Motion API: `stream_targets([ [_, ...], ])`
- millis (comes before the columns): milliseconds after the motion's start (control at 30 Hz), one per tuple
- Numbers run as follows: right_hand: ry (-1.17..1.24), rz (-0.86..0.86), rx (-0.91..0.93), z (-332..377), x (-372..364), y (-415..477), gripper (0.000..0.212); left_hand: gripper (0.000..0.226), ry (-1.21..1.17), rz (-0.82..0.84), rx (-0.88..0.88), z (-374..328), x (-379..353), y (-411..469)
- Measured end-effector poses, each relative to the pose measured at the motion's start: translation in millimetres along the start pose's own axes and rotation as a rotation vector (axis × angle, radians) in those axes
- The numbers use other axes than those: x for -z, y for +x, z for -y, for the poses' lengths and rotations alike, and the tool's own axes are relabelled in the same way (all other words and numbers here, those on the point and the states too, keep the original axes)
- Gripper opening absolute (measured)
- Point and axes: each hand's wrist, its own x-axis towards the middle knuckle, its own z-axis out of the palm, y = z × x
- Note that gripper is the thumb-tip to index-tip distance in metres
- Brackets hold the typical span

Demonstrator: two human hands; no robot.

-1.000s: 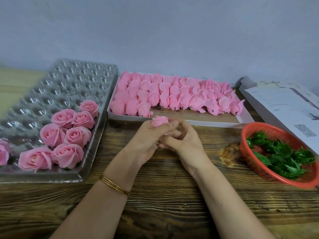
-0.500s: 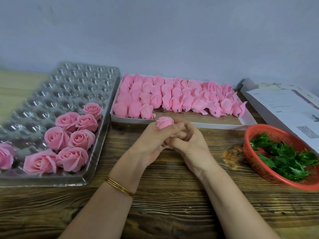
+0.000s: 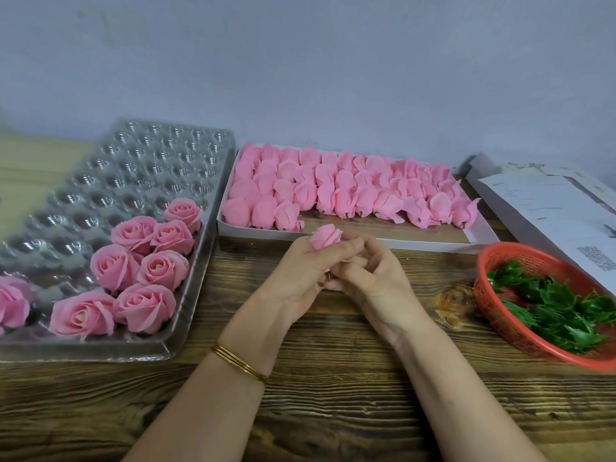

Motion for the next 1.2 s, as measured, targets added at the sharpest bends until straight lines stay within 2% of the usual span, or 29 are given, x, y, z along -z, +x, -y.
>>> stream_targets([
  [67, -0.018, 0.014, 0.001, 1, 2, 0, 0.058, 0.008, 0.028, -0.03, -0.029, 1, -1, 2],
  [133, -0.153, -0.009, 0.064, -1, 2, -1, 0.067, 0.007, 0.055, -0.057, -0.062, 3, -2, 4],
  [233, -0.246, -0.044, 0.127, -3, 2, -1, 0.068, 0.01, 0.071, -0.044, -0.079, 4, -2, 6],
  [400, -0.071, 0.041, 0.036, 2, 3, -1, 0.064, 0.024, 0.106, 0.04, -0.061, 5, 3, 5],
  [500, 0.032, 0.051, -0.047, 6, 7, 1, 0.065, 0.011, 0.223, -0.028, -0.142, 6, 3, 5],
  [633, 0.073, -0.024, -0.07, 13, 12, 5, 0.052, 0.006, 0.414, -0.136, -0.318, 5, 1, 5],
  [733, 0.08, -0.087, -0.097, 10, 11, 6, 0.046, 0.017, 0.501, -0.171, -0.371, 5, 0, 5],
  [800, 0.039, -0.097, -0.09, 8, 8, 5, 0.046, 0.003, 0.554, -0.172, -0.38, 7, -3, 5],
  [867, 0.028, -0.089, -0.059, 8, 4, 3, 0.04, 0.024, 0.583, -0.18, -0.394, 8, -6, 3],
  [900, 0.034, -0.083, -0.045, 8, 2, 2, 0.035, 0.025, 0.595, -0.177, -0.4, 9, -6, 3],
  [1033, 0.099, -0.079, -0.044, 8, 0, 2, 0.022, 0.011, 0.655, -0.167, -0.384, 11, -4, 4],
  [1200, 0.114, -0.09, -0.05, 7, -4, 2, 0.017, 0.001, 0.7, -0.174, -0.392, 10, -3, 2],
])
